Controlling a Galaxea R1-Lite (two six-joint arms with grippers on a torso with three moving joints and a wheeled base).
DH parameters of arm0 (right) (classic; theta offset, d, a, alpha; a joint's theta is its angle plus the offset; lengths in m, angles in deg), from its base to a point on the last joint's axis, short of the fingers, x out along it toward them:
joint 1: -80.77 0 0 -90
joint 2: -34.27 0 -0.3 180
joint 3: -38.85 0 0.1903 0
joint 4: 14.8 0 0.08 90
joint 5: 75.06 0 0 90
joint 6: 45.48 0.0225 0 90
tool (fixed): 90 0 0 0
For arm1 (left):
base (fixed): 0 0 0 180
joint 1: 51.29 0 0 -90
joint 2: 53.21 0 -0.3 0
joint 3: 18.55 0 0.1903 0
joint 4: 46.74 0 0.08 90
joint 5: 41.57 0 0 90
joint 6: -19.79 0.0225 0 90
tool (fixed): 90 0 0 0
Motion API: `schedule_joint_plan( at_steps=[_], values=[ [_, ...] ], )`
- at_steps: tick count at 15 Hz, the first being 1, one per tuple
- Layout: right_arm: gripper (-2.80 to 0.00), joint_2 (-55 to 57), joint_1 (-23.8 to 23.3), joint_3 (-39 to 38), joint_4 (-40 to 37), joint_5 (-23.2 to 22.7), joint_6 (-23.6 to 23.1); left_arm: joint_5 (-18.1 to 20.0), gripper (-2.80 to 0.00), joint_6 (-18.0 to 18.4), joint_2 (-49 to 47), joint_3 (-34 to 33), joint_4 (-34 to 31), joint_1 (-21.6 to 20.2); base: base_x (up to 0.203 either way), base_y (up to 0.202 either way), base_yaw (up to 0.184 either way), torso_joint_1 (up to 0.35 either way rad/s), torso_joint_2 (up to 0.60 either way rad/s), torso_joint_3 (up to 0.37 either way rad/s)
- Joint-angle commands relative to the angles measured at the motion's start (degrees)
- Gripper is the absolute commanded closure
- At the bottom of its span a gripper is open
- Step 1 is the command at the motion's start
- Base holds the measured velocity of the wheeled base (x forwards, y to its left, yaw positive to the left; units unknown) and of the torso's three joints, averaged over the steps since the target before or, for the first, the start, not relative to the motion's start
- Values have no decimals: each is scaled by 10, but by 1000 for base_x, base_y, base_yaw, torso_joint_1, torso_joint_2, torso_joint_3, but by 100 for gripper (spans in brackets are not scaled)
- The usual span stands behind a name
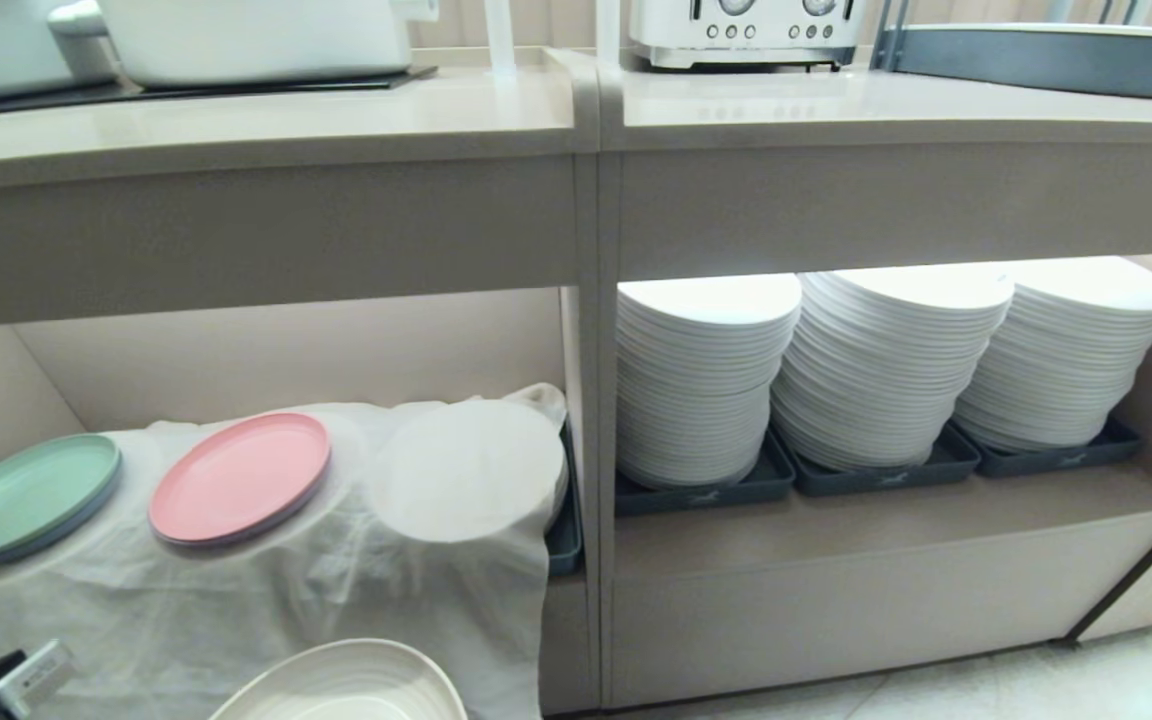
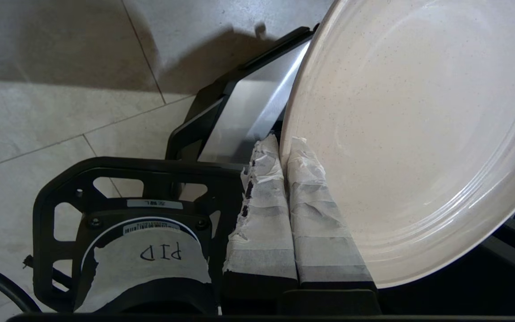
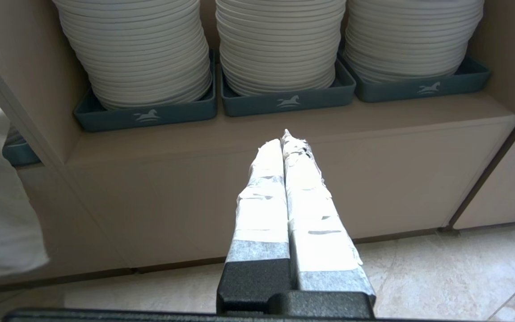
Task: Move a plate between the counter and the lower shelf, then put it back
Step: Put the plate in the cupboard
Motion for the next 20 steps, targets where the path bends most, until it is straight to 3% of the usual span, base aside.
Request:
schedule_joint_plan(
  at_steps=[1, 20],
  values=[
    [0, 0, 0, 0, 0, 1, 0, 0, 0, -1, 0, -3, -2, 0, 0, 0, 0, 0, 0, 0],
    [0, 0, 0, 0, 0, 0, 0, 4, 0, 0, -6, -12, -1, -4, 0, 0, 0, 0, 0, 0]
  ],
)
